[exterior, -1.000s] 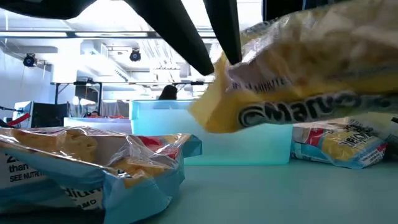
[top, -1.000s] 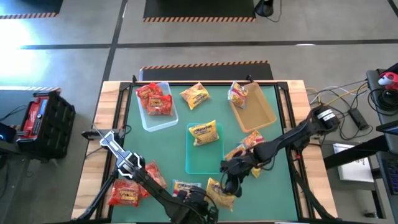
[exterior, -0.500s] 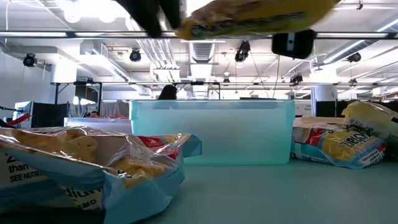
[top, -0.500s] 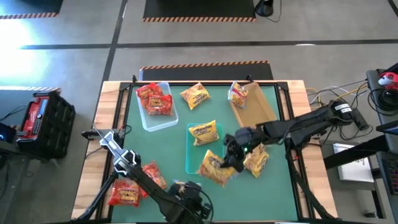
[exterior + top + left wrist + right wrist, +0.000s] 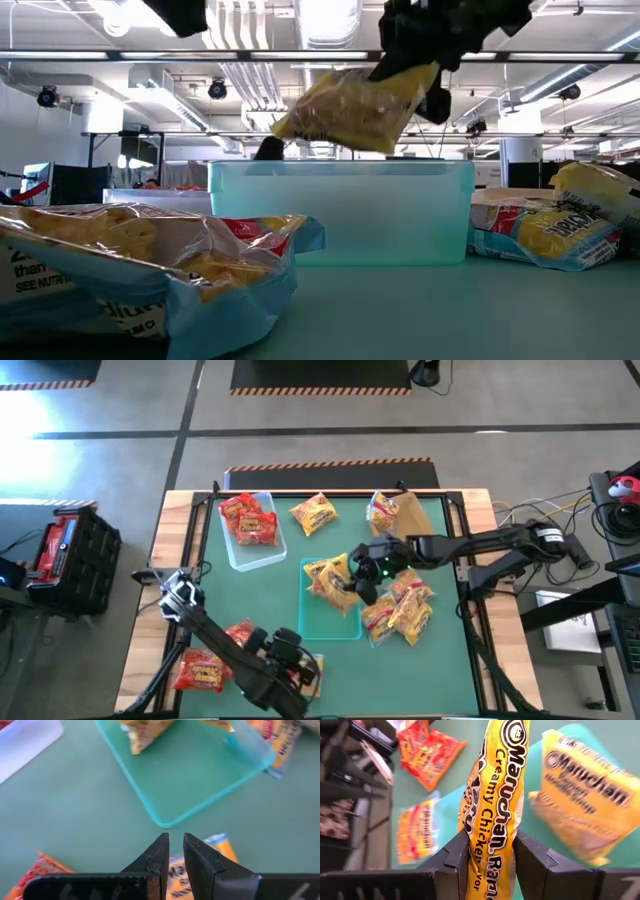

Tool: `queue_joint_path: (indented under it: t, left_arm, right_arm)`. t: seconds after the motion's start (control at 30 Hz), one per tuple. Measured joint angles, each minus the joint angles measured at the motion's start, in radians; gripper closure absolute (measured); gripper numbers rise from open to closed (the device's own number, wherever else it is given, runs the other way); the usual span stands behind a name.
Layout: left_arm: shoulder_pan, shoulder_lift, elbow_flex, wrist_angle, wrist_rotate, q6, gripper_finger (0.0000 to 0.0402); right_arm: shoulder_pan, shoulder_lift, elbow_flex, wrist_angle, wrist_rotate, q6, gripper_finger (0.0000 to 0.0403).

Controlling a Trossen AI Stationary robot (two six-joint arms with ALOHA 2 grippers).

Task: Sort Maruchan noodles
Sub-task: Put the yellow noodle pack into the blue bin

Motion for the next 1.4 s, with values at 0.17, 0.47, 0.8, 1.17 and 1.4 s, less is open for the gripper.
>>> queue_joint_path:
  t: [0.17,0.47,0.8,1.17,1.4]
  left_arm:
    - [0.0,-0.123,-0.21,0.112,0.0,-0.021,0.0361]
    - [0.017,-0.302,-0.559,0.38,-0.006,-0.045,0.0361]
    - [0.099,-0.463,-0.768,0.472,-0.122,-0.131,0.0361]
    - [0.256,-0.601,-0.838,0.475,-0.183,-0.07,0.0361]
    - [0.443,-0.635,-0.825,0.535,-0.08,0.241,0.0361]
  right_arm:
    - [-0.039,0.041,0.0,0.001,0.0,-0.165,0.0294]
    - [-0.044,0.1,0.0,0.003,-0.001,-0.578,0.0294]
    - [-0.053,0.147,0.0,0.004,0.079,-0.82,0.0258]
    - [-0.082,0.148,0.001,0.011,0.288,-0.906,0.022]
    - [-0.152,0.088,0.001,0.029,0.339,-0.86,0.0225]
